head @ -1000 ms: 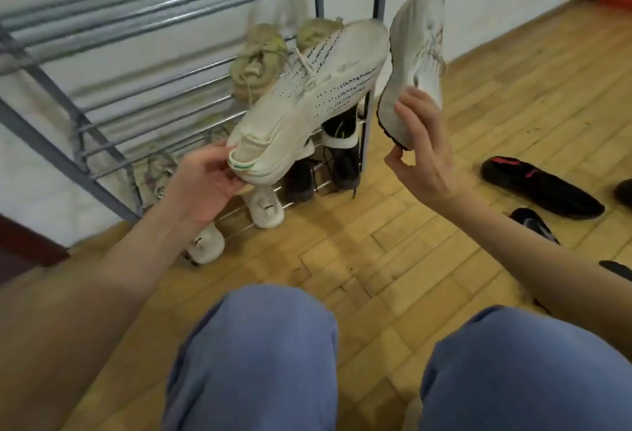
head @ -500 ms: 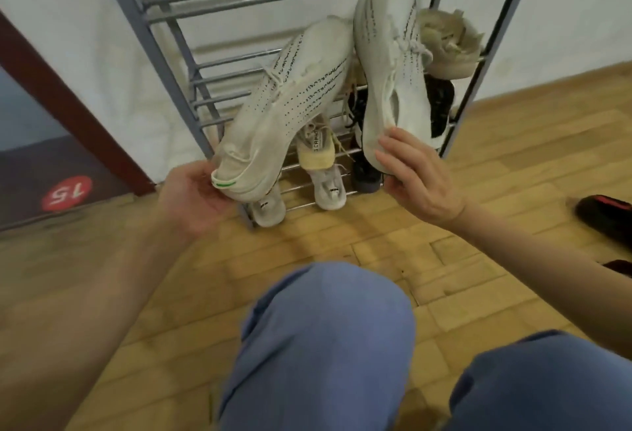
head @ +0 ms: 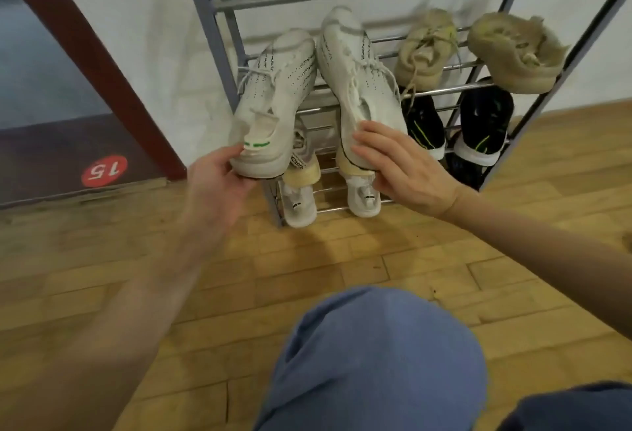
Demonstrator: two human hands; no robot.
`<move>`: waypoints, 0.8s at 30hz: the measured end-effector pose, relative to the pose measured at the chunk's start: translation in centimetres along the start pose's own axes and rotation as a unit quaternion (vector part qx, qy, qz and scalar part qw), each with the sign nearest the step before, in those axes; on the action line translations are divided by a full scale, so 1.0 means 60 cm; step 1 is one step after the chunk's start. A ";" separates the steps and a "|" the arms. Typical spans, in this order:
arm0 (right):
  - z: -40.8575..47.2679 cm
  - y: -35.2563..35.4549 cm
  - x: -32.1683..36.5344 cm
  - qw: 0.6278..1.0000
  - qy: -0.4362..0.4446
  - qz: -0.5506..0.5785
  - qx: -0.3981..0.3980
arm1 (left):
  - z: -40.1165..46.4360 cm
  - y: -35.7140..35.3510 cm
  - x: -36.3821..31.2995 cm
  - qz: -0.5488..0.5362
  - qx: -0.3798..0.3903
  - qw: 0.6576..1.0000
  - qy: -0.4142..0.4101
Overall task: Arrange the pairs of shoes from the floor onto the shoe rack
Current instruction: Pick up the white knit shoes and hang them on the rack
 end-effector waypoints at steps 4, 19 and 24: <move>0.056 -0.020 -0.063 0.998 -0.010 -0.033 0.053 | 0.039 -0.033 -0.017 -0.033 -0.061 0.997 -0.021; 0.101 -0.078 -0.158 0.976 -0.099 -0.018 0.195 | 0.092 -0.077 -0.013 -0.060 -0.178 0.982 -0.006; 0.090 -0.068 -0.150 0.972 -0.135 -0.042 0.186 | 0.091 -0.067 -0.006 -0.060 -0.180 0.982 0.007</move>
Point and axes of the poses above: each hand's wrist, its own z-axis towards the middle knuckle, its own y-axis out of the back of the hand, x = y × z, the point moved 8 cm from there along z, towards the middle knuckle, and after that the axes turned 10 degrees about z, right-handed, at the moved point
